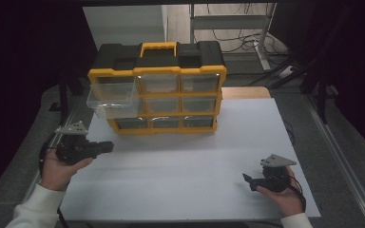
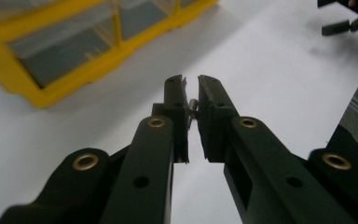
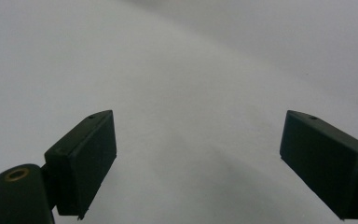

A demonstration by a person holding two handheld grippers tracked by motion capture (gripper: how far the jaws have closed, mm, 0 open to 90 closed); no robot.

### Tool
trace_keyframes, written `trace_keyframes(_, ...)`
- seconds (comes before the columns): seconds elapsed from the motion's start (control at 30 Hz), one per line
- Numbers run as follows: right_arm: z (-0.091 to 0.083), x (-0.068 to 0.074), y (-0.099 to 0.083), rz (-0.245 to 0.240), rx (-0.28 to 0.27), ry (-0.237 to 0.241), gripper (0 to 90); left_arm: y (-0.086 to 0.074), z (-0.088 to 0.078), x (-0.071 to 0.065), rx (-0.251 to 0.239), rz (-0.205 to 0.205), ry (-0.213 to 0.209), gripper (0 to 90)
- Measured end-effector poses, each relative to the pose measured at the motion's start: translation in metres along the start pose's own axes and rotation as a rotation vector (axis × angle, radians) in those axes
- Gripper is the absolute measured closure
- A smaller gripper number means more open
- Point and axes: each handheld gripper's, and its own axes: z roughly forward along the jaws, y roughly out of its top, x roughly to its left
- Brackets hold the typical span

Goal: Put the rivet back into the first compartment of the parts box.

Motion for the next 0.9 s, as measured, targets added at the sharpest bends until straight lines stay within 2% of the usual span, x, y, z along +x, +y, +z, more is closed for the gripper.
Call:
trace_keyframes(0.27,0.0,0.0,0.0,0.002,0.001,0.0,11.0,0.014,-0.035,0.016,-0.054,-0.025,0.045,83.5)
trace_keyframes(0.53,0.0,0.0,0.0,0.007,0.001,-0.001,11.0,0.029,-0.057,0.032,-0.082,-0.052,0.092,83.4)
trace_keyframes(0.9,0.0,-0.001,0.0,0.007,-0.001,0.002,11.1,0.065,-0.087,0.033,-0.127,-0.031,0.137,83.4)
